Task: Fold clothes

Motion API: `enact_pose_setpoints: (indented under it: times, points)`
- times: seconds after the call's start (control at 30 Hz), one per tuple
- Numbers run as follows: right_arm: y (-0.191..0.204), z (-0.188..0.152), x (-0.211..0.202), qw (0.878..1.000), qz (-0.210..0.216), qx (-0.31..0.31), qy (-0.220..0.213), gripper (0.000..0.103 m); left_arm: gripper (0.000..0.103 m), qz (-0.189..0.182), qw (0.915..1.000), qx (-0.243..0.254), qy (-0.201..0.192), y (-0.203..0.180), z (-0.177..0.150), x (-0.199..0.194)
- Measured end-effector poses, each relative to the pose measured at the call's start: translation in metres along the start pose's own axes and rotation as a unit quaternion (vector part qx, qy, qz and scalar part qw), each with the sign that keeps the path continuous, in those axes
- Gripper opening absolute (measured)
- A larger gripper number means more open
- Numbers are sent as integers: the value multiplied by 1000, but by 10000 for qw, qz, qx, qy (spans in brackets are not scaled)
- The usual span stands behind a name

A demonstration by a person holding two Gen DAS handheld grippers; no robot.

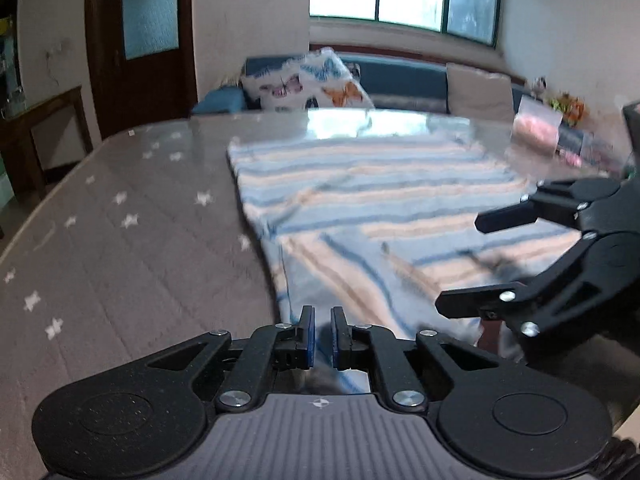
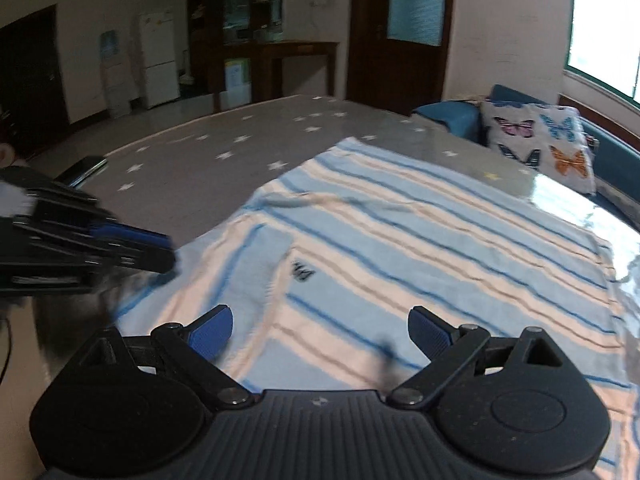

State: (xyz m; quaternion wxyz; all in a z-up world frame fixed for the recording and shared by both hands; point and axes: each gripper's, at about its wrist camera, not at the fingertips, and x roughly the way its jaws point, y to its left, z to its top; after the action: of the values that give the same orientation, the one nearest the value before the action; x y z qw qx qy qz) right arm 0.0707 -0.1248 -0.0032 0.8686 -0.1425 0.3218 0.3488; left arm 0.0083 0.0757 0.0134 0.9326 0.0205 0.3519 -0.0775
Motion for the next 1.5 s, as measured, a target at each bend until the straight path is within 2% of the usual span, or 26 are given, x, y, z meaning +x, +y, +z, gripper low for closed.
enact_pose_setpoints:
  times: [0.13,0.23,0.33,0.53,0.67,0.77,0.97,1.1,1.2,1.33,1.43,1.5]
  points:
    - [16,-7,7,9993,156,-276,180,95,9,35,9999,129,1,0,-2,-3]
    - [23,-12,7,9987,189,-368,289,92,9,74,9997,171,-175,-1,9,-8]
    - [23,-13,2,9989,178,-358,260,90,9,199,9994,254,-135,-2,19,4]
    - [14,-16,-11,9994,73,-249,219,90,9,38,9989,465,-1,-17,20,27]
    - [-1,-22,-25,9997,-157,-86,169,90,9,-111,9986,510,-83,-23,19,23]
    - [-13,-27,-33,9994,-307,61,171,90,9,-165,9985,527,-7,-27,16,25]
    - [-41,-42,-46,9963,-651,536,190,90,9,-52,9977,672,-82,-37,13,20]
    - [-61,-58,-61,9912,-957,893,199,90,9,-145,9971,735,-106,-42,12,18]
    - [-78,-72,-74,9855,-1185,1202,189,90,9,-119,9965,825,-56,-45,8,22]
    - [-96,-88,-98,9772,-1498,1502,92,90,9,-329,9983,470,-100,-37,9,16]
    - [-110,-99,-116,9682,-1853,1680,44,90,12,-499,9976,480,-58,-42,7,14]
    - [-121,-106,-125,9615,-2075,1801,33,90,21,-506,9969,609,-27,-50,6,14]
